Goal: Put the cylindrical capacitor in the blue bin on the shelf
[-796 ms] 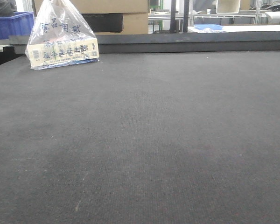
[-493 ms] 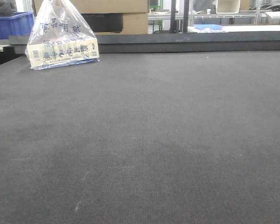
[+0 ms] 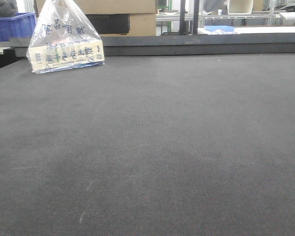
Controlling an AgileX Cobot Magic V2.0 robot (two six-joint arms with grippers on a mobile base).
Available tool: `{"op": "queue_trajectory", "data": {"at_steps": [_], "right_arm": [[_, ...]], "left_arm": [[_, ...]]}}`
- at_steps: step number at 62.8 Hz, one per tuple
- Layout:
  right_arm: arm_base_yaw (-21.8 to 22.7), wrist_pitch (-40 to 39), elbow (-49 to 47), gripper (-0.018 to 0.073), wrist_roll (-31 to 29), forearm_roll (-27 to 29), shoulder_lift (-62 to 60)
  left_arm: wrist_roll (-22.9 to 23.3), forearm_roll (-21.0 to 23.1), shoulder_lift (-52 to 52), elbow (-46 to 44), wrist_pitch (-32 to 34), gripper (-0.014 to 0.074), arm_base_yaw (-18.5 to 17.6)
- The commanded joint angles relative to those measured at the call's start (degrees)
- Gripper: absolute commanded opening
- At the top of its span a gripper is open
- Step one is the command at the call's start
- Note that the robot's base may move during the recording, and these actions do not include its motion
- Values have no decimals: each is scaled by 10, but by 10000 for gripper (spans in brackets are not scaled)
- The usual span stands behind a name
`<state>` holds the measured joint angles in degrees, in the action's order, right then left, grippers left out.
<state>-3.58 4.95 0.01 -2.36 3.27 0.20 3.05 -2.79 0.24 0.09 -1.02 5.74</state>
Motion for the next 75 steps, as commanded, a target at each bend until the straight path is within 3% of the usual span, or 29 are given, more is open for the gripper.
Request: {"op": "queue_trajectory", "data": {"at_steps": [1,9,14,30,40,49,56,67,75], "right_arm": [[-1,-29,0,-162,-3,-4,-2],[-1,-79,0,-162,-3,0,-2],[-1,-61,-6,-162,-3,16,-2],[-1,187,-180,-162,-3,15,23],[-1,325,-275,-162,-3,15,130],[-1,388,-339,-162,-3,13,255],[-1,440,-389,-162,-3,8,357],[-1,543,-467,-162,-3,-13,494],[-1,560,-498,-162,-3,-33,562]], "left_arm": [[2,-2,-2,-1,10,-111,-2],[2,0,-2,-1,21,-111,-2],[2,5,-2,-18,-14,-111,-2],[2,5,41,-213,-231,-111,-2],[2,5,162,-331,-390,-111,-2],[2,11,312,-426,-502,-111,-2],[2,12,420,-492,-542,-111,-2],[2,31,543,-551,-546,-111,-2],[2,31,602,-574,-546,-111,-2]]}}
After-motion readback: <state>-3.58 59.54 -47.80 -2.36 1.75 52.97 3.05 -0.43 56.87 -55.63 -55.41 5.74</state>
